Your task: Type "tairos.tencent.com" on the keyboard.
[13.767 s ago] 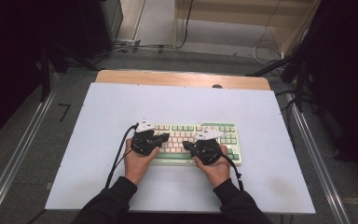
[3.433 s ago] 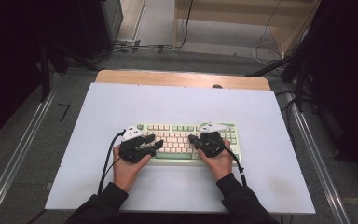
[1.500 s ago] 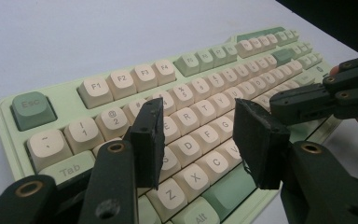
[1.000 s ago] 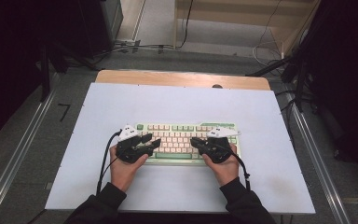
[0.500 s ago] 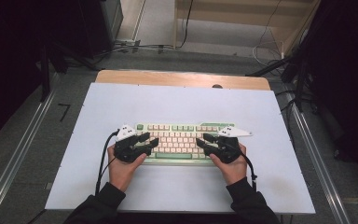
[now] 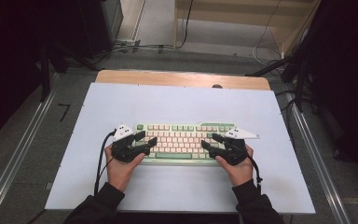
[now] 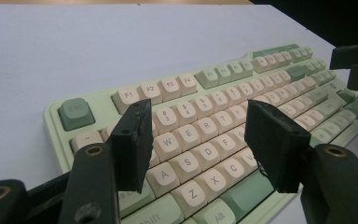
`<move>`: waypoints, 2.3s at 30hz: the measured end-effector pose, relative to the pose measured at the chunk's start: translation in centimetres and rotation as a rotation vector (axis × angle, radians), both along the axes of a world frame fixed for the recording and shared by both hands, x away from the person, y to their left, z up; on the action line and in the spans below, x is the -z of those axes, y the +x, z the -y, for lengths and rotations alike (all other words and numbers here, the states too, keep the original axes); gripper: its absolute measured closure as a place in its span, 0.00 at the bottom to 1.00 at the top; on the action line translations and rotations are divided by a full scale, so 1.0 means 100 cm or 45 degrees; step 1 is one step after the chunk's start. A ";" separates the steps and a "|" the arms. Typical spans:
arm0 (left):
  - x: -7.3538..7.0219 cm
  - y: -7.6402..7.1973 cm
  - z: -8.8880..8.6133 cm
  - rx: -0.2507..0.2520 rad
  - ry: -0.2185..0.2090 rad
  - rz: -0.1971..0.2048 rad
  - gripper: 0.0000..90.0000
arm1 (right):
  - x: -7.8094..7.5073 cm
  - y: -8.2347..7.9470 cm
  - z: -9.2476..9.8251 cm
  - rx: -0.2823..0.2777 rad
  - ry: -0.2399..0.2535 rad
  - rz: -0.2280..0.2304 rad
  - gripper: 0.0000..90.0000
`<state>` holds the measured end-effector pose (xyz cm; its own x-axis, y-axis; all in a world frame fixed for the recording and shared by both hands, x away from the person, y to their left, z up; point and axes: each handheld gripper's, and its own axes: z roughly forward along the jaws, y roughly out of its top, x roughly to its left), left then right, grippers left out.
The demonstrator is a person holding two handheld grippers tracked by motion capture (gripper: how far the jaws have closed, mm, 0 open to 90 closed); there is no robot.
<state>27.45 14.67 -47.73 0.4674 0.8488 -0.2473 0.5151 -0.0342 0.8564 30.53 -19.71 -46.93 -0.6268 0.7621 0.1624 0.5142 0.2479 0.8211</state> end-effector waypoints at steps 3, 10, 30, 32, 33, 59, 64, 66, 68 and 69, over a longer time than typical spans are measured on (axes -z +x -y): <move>-0.001 0.000 0.000 -0.001 -0.004 -0.011 0.47 | 0.000 -0.001 0.005 0.020 -0.002 0.005 0.42; -0.003 -0.006 0.001 -0.015 0.038 0.003 0.41 | -0.002 -0.004 0.015 0.044 -0.013 0.007 0.40; 0.002 -0.022 -0.027 -0.111 0.038 -0.014 0.40 | -0.001 -0.013 0.048 0.126 -0.013 0.000 0.37; 0.003 -0.024 -0.028 -0.107 0.038 -0.016 0.40 | -0.001 -0.014 0.052 0.138 -0.015 -0.001 0.37; 0.002 -0.025 -0.028 -0.108 0.043 -0.018 0.40 | -0.001 -0.014 0.053 0.142 -0.013 0.002 0.37; 0.007 -0.041 -0.064 -0.258 0.095 -0.040 0.39 | 0.000 -0.025 0.097 0.278 -0.021 -0.004 0.36; 0.007 -0.045 -0.067 -0.269 0.109 -0.043 0.38 | 0.001 -0.027 0.106 0.314 -0.031 -0.009 0.36; 0.007 -0.047 -0.068 -0.272 0.106 -0.044 0.38 | 0.001 -0.028 0.110 0.330 -0.028 -0.017 0.36; 0.008 -0.049 -0.070 -0.279 0.104 -0.052 0.38 | 0.001 -0.030 0.114 0.345 -0.030 -0.013 0.36; 0.008 -0.051 -0.071 -0.283 0.101 -0.057 0.38 | 0.001 -0.031 0.116 0.352 -0.027 -0.014 0.36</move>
